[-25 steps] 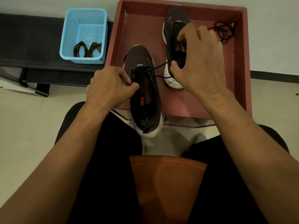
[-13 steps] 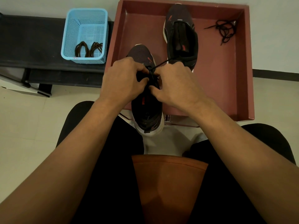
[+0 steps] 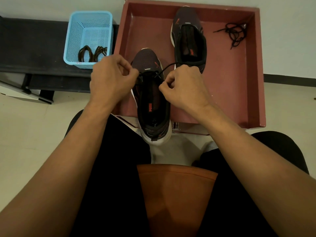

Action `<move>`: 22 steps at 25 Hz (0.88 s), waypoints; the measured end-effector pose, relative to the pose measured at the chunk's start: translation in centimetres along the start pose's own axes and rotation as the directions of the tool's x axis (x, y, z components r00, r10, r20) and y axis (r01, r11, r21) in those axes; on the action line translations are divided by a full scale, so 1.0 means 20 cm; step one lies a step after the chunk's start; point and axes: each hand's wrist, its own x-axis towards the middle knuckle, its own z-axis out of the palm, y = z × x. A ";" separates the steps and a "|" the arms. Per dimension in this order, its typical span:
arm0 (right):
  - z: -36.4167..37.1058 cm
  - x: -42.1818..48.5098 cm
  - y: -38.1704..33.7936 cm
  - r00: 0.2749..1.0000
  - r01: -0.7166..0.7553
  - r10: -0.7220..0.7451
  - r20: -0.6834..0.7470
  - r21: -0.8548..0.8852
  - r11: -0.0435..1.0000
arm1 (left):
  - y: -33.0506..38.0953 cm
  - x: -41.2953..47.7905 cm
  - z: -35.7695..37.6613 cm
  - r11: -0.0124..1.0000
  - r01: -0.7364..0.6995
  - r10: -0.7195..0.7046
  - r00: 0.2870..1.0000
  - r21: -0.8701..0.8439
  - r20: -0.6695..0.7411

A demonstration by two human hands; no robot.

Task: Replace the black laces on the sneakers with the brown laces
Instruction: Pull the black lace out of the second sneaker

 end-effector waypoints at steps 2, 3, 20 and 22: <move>0.00 0.00 0.00 1.000 0.011 -0.011 0.003 0.003 1.000 | -0.04 0.01 -0.03 0.996 0.091 -0.090 0.994 0.008 -0.061; 0.00 0.00 0.00 1.000 0.015 -0.015 0.002 0.011 1.000 | -0.05 0.01 -0.03 0.994 0.106 -0.104 0.992 0.030 -0.065; 0.01 0.01 0.01 1.000 -0.012 0.012 0.027 -0.004 1.000 | 0.07 -0.04 0.09 0.950 -0.259 0.244 0.964 0.173 0.103; 0.00 0.01 0.01 0.999 -0.014 0.013 0.032 0.005 1.000 | 0.05 -0.04 0.04 0.984 -0.136 0.137 0.991 0.111 0.001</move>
